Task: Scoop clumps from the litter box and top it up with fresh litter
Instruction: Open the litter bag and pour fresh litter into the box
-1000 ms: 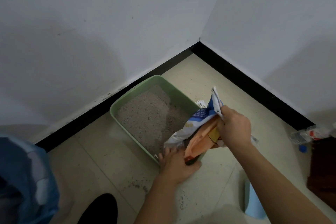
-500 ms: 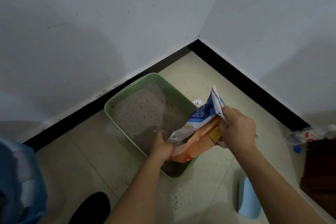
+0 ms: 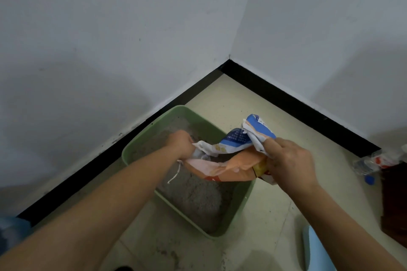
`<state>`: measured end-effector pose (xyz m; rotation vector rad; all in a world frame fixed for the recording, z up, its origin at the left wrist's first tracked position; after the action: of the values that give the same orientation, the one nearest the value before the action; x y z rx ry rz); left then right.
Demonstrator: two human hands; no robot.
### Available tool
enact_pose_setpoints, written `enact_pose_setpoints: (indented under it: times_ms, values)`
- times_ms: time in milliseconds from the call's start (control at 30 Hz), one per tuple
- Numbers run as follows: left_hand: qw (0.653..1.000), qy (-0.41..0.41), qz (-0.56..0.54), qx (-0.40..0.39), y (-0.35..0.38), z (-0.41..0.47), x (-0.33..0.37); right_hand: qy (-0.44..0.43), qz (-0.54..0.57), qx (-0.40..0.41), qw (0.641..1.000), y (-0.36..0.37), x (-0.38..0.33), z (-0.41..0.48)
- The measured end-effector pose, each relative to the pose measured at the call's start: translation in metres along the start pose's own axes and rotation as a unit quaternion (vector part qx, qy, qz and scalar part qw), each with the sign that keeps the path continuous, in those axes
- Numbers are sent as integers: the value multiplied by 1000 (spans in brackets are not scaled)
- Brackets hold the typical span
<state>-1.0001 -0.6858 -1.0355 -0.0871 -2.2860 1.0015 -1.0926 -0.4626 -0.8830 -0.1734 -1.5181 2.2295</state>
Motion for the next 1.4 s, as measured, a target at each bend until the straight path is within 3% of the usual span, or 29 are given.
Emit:
enact_pose_setpoints:
  times_ms: [133, 300, 400, 467, 567, 667, 800, 900, 967, 1067, 1133, 1267, 1400]
  values:
    - [986, -36, -92, -135, 13, -11, -9, -19, 7, 44, 999, -9, -10, 9]
    - [994, -12, -31, -107, -2, -22, -14, 4, 8, 75, 997, -29, -10, 10]
    - [956, -66, -235, -161, 22, -20, -32, -2, 5, 56, 998, -28, -19, 9]
    - [940, -80, -279, -180, 46, -17, -40, -3, 7, 53, 999, -27, -17, 10]
    - [982, -41, -173, -66, 65, 0, -49, -39, -9, 39, 998, -20, -22, 8]
    - [994, -13, -95, 43, 65, 5, -43, -48, -14, 1, 999, -3, -28, -2]
    - [980, -8, -189, 53, 60, 12, -50, -48, -19, -32, 998, 18, -24, -6]
    - [939, 60, -299, 156, 36, -26, -45, 6, -8, -25, 1000, 27, -14, 1]
    - [930, 165, -239, 225, 28, -64, -28, 40, -1, -12, 999, 32, -17, 4]
    - [959, 256, -61, 102, 75, -90, -11, 68, 13, -23, 997, 48, -19, -3]
    - [963, 263, -48, 40, 100, -102, -16, 95, 22, -40, 994, 57, -15, -10]
    - [961, 275, -10, 15, 124, -115, -23, 236, 98, -113, 960, 72, -7, -17]
    - [972, 223, -27, 64, 116, -107, -42, 372, 282, -74, 881, 85, 12, -37]
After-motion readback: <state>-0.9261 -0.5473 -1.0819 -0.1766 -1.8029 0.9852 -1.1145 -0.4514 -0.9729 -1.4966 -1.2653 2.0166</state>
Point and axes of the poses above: each hand's wrist, its own z-axis towards the middle knuckle, its own y-axis out of the palm, x = y × z, the point moved 9 cm from there along z, towards the middle knuckle, and after that the axes turned 3 degrees about -y, right-handed, at the moved point
